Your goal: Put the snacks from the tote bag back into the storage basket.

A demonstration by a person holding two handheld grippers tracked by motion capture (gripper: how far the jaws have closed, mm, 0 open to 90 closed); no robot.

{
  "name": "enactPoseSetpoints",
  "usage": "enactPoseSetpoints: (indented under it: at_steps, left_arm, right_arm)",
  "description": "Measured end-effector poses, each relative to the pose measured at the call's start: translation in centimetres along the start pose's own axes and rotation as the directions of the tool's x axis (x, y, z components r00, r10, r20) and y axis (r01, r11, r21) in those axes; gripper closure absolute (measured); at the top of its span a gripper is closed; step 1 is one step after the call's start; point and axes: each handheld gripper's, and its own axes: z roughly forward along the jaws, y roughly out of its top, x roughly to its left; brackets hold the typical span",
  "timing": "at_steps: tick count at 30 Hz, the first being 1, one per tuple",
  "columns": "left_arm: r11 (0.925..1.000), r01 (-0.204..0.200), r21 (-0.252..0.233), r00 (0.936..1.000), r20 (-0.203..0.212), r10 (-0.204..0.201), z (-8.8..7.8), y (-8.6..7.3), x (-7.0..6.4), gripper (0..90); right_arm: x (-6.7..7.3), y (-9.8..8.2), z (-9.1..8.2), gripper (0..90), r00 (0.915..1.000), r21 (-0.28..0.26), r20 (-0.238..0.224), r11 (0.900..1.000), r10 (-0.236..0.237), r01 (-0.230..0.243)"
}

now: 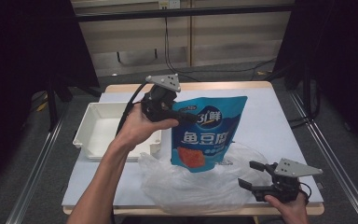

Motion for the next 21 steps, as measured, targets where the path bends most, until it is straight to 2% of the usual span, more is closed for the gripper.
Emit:
enactPoseSetpoints:
  at_steps: [7,9,11,21]
  left_arm:
    - [1.0000,-0.009,0.002,0.9999,-0.008,0.009,-1.6,0.4,-0.2,90.0]
    - [0.9999,0.001,-0.012,0.9999,-0.012,-0.001,-2.2,0.4,-0.3,90.0]
    - [0.9999,-0.011,-0.013,0.9998,-0.019,0.011,-2.8,0.4,-0.2,90.0]
    - [0.9994,0.021,-0.029,0.9967,-0.078,-0.023,-5.1,-0.5,0.2,90.0]
  right_arm:
    - [0.3,0.1,-0.1,20.3,1.0000,-0.009,0.005,1.000,-0.006,0.006]
    - [0.3,0.2,-0.1,19.9,0.9999,-0.014,0.005,1.000,-0.009,0.009]
    - [0.4,0.2,-0.2,19.5,0.9999,-0.016,0.011,1.000,-0.009,0.009]
    - [0.2,0.1,-0.2,17.9,0.9999,-0.019,0.013,1.000,0.001,0.000]
